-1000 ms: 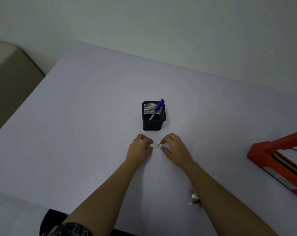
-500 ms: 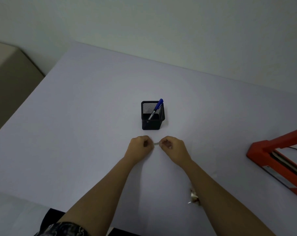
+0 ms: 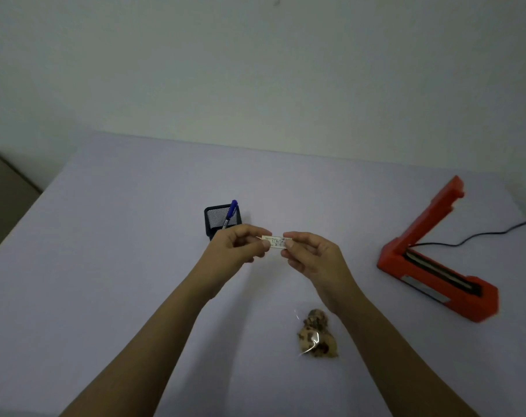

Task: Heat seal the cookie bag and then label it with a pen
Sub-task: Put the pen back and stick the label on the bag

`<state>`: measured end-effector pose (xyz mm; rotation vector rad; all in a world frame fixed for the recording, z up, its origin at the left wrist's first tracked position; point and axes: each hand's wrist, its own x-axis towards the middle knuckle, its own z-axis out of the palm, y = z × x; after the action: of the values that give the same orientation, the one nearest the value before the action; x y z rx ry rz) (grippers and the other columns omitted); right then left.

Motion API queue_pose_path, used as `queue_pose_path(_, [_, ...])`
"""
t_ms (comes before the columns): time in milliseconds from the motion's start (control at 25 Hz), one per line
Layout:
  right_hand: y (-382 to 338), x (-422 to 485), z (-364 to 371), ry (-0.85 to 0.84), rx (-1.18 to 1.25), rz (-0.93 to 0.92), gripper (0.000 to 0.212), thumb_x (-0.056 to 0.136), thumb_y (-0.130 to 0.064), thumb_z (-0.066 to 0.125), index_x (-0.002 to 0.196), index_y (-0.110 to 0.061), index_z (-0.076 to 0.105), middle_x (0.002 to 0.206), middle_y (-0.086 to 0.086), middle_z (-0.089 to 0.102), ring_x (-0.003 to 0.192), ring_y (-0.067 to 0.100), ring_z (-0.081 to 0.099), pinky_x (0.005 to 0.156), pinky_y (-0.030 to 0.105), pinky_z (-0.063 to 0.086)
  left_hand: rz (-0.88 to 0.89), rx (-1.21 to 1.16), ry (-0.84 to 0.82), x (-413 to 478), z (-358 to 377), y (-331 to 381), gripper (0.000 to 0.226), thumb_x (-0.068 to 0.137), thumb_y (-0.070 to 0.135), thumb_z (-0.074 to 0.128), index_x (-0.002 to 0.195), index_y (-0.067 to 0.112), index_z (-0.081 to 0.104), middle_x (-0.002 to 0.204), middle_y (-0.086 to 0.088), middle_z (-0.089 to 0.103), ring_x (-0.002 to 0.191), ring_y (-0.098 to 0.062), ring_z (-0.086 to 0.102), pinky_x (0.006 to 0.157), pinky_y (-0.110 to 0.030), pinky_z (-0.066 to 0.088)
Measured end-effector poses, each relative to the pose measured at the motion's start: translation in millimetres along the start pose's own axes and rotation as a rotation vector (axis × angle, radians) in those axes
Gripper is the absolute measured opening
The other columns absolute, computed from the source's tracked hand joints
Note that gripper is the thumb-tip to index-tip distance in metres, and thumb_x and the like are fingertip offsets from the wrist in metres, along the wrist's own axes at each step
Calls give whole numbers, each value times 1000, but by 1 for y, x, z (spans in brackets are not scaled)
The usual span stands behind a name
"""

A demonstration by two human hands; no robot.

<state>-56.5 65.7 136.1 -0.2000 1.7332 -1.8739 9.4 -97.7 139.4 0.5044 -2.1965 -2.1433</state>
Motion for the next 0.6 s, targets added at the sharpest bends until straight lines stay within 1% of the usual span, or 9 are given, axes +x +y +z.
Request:
queue_pose_path(120, [-22, -17, -19, 22, 68, -21, 13, 88, -8, 60, 91, -16, 69, 80, -1, 72, 75, 7, 67, 70, 18, 53, 68, -78, -21, -6, 24, 22, 15, 86, 9, 62, 96, 17, 70, 80, -4, 68, 74, -7, 62, 65, -15, 49])
queue_pose_path(160, [-27, -20, -24, 19, 90, -23, 13, 87, -8, 60, 91, -15, 69, 81, -1, 73, 77, 7, 68, 71, 18, 54, 99, -76, -3, -7, 31, 26, 15, 85, 10, 63, 96, 19, 69, 82, -2, 67, 75, -6, 61, 66, -14, 49])
queue_pose_path(200, [-31, -23, -28, 16, 103, -25, 13, 87, -7, 59, 91, -15, 69, 82, -1, 73, 78, 8, 68, 71, 18, 54, 146, -24, 42, -8, 37, 29, 15, 84, 12, 65, 96, 20, 68, 84, 1, 66, 75, -4, 59, 66, -13, 49])
queue_pose_path(280, [-36, -28, -35, 15, 107, -32, 13, 87, -7, 60, 89, -16, 69, 85, -1, 73, 82, 8, 69, 72, 18, 53, 281, 173, 160, -12, 50, 33, 13, 81, 17, 69, 90, 25, 64, 83, 7, 62, 71, 0, 54, 61, -12, 46])
queue_pose_path(360, [-37, -33, -38, 0, 98, -34, 13, 87, -8, 60, 89, -17, 70, 88, 0, 73, 86, 11, 69, 75, 20, 53, 399, 338, 229, -15, 60, 34, 18, 80, 21, 71, 86, 33, 58, 80, 11, 59, 71, -2, 53, 59, -13, 44])
queue_pose_path(400, [-37, -35, -40, -13, 95, -32, 13, 87, -9, 60, 89, -17, 70, 89, 0, 73, 88, 12, 69, 77, 22, 53, 421, 372, 244, -16, 63, 34, 23, 79, 22, 71, 88, 37, 55, 81, 12, 59, 73, -3, 54, 60, -13, 44])
queue_pose_path(480, [-36, -38, -40, -40, 102, -16, 13, 87, -9, 59, 91, -16, 69, 90, 0, 73, 89, 13, 69, 80, 24, 53, 390, 327, 250, -19, 65, 34, 30, 79, 22, 71, 93, 39, 51, 90, 15, 60, 80, -1, 56, 64, -14, 46])
queue_pose_path(560, [-35, -39, -41, -56, 109, -4, 13, 88, -8, 58, 91, -16, 68, 89, 0, 73, 88, 14, 68, 80, 24, 53, 336, 214, 220, -19, 64, 32, 29, 79, 19, 71, 95, 34, 52, 96, 14, 62, 83, 1, 58, 67, -17, 49])
queue_pose_path(600, [-34, -39, -40, -60, 106, -5, 13, 88, -8, 58, 91, -16, 68, 88, -1, 73, 87, 13, 68, 80, 24, 53, 328, 193, 216, -19, 64, 31, 26, 79, 18, 71, 93, 31, 53, 96, 13, 62, 82, 1, 58, 66, -18, 50])
